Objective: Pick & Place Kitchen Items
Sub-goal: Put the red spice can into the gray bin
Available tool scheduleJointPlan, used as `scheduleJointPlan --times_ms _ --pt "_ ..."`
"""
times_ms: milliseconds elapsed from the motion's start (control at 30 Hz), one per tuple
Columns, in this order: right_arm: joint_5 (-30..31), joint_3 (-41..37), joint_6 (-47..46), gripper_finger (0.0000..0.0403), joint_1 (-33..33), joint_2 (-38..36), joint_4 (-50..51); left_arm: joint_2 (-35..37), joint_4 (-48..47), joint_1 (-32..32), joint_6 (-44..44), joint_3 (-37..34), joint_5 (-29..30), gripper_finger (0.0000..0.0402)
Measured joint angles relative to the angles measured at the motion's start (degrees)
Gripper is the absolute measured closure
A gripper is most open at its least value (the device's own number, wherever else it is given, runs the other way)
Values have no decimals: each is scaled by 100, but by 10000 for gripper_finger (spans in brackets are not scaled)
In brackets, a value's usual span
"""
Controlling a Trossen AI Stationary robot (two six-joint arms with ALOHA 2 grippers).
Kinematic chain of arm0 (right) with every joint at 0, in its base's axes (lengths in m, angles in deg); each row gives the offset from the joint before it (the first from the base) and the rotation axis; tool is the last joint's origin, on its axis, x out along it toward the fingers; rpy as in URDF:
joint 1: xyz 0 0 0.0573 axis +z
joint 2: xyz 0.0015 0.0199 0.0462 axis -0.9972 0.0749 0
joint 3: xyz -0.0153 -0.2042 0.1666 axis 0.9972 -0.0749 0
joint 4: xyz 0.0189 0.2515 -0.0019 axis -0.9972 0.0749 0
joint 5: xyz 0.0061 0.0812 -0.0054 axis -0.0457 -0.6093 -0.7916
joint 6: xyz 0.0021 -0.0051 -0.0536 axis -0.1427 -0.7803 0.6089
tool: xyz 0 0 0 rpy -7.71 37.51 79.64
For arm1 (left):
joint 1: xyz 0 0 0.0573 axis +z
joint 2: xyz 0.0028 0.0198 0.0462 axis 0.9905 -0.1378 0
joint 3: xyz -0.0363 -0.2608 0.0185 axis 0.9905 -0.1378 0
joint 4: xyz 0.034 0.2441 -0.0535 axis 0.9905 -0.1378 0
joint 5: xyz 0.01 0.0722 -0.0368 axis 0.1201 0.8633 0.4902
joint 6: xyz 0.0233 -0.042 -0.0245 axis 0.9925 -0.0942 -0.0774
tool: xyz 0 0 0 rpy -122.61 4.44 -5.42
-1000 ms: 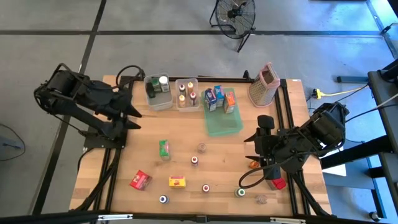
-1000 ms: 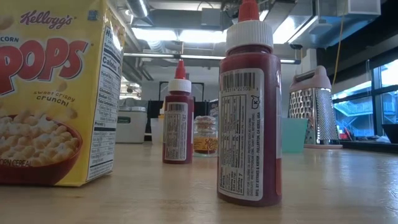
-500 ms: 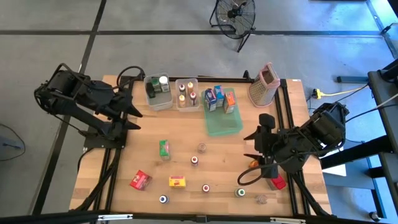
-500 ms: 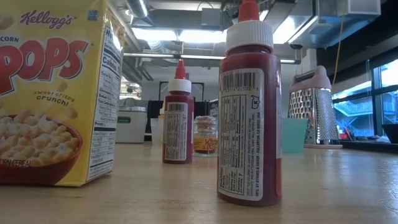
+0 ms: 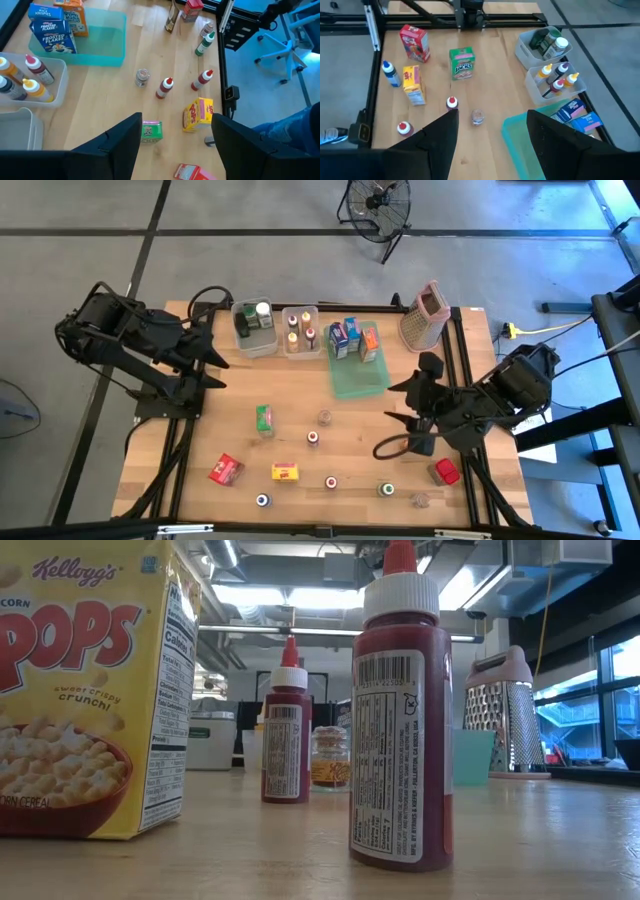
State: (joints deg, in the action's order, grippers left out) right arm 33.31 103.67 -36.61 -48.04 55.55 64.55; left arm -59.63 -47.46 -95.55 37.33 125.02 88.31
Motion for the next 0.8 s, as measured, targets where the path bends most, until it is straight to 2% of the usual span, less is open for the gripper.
scheduleJointPlan --times_ms 200,367,567,800 --pt "384 0 162 164 -334 0 -1 0 0 0 0 0 0 167" --pt "431 0 350 164 -706 0 -8 0 0 0 0 0 -1 167" --pt "384 0 276 164 -1038 -2 -7 0 2 0 0 0 -2 167" --pt "87 0 -132 164 -1068 -2 -5 0 2 0 0 0 -2 166"
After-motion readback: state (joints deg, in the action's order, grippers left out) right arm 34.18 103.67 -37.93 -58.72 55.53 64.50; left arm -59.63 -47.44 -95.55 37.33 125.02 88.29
